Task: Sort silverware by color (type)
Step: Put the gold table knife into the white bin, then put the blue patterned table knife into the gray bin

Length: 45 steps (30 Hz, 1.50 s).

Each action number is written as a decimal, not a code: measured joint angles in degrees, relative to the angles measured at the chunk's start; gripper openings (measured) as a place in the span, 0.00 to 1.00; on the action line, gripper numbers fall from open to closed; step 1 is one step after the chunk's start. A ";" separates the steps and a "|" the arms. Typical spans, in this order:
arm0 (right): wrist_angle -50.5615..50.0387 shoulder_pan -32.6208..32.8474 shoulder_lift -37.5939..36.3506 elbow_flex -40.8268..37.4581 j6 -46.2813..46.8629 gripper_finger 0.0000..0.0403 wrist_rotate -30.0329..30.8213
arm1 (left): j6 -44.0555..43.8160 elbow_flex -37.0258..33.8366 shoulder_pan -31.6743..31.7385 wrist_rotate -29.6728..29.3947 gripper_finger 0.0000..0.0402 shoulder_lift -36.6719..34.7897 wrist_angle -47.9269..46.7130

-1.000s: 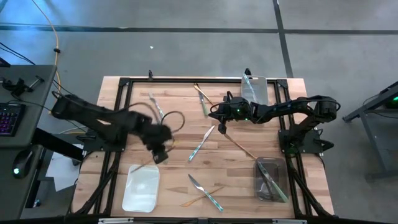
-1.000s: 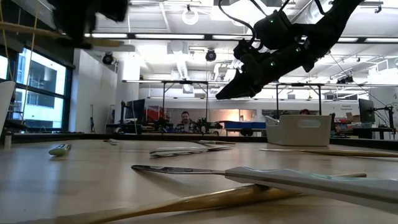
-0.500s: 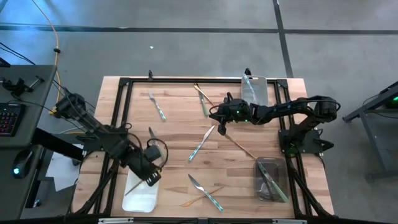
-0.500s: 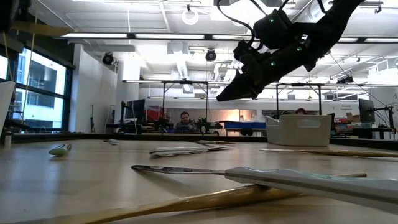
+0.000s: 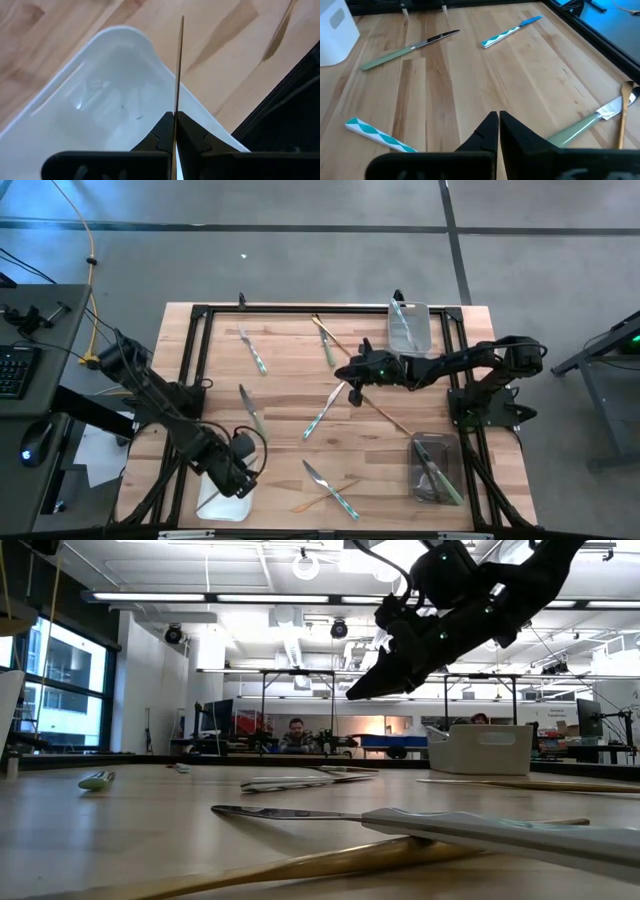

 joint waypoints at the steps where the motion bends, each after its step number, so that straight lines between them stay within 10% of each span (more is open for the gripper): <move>1: -0.01 0.17 0.00 0.00 -0.06 0.00 0.00 | -0.46 0.00 -0.20 0.03 0.00 0.19 -0.13; 34: 0.02 0.00 0.00 0.00 -3.43 0.00 0.00 | -5.58 -5.16 -0.13 2.89 0.09 0.53 2.02; 45: 0.02 0.05 0.00 0.00 -2.76 0.00 0.00 | 6.37 -2.52 -0.13 3.73 0.20 0.48 -2.70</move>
